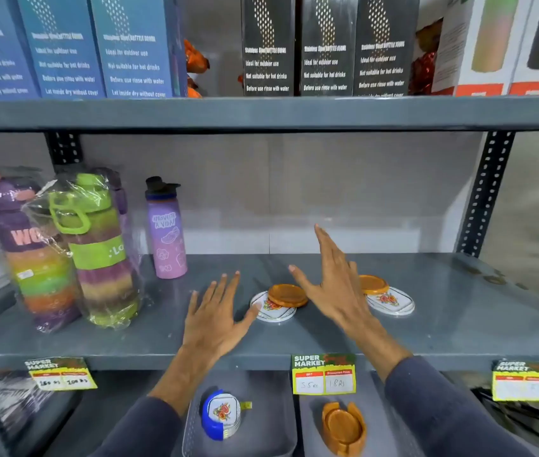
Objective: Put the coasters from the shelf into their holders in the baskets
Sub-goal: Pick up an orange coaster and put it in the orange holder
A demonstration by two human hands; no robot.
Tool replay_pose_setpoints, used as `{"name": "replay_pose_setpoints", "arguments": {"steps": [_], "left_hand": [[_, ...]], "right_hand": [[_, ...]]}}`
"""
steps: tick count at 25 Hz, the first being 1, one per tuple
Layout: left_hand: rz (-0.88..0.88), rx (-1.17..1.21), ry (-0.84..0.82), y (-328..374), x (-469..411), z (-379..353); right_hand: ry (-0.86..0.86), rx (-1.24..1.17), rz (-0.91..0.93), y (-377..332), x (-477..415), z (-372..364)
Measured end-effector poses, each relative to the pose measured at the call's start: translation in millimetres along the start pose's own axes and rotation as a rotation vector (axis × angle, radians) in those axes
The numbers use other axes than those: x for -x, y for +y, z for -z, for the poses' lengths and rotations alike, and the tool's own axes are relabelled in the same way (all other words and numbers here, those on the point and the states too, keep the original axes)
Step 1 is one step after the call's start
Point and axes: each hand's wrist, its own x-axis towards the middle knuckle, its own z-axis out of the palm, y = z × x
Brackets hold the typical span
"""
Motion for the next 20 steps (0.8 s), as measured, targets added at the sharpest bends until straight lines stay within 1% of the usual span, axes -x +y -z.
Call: {"name": "replay_pose_setpoints", "arguments": {"steps": [1, 3, 4, 6, 10, 13, 15, 17, 20], "left_hand": [[0.025, -0.015, -0.097, -4.1, 1.1, -4.1], [0.046, -0.078, -0.202, -8.1, 1.1, -9.7], [0.053, -0.084, -0.212, -10.9, -0.4, -10.5], [0.047, -0.090, -0.214, -8.7, -0.9, -11.0], [0.040, -0.096, -0.207, -10.4, -2.6, -11.4], [0.044, -0.096, -0.212, -10.9, -2.5, -12.2], [0.052, -0.088, -0.206, -10.4, -1.7, -11.9], [0.055, -0.084, -0.207, -9.9, -0.5, -10.9], [0.048, -0.079, -0.217, -10.5, -1.2, -10.9]], "right_hand": [[-0.053, -0.020, -0.054, 2.6, -0.2, -7.3], [-0.163, -0.040, -0.140, 9.8, -2.4, -23.9], [-0.226, -0.051, -0.186, 13.4, -0.9, -30.2], [-0.298, -0.059, -0.238, 20.9, -1.2, -45.6], [-0.316, -0.081, -0.258, 33.0, -1.7, -58.9], [-0.270, -0.142, -0.277, 38.0, -2.0, -61.6], [-0.198, -0.171, -0.240, 35.1, -0.8, -55.3], [-0.126, -0.184, -0.171, 28.0, 2.0, -42.1], [0.042, -0.177, 0.020, 7.0, 7.2, -10.0]]}}
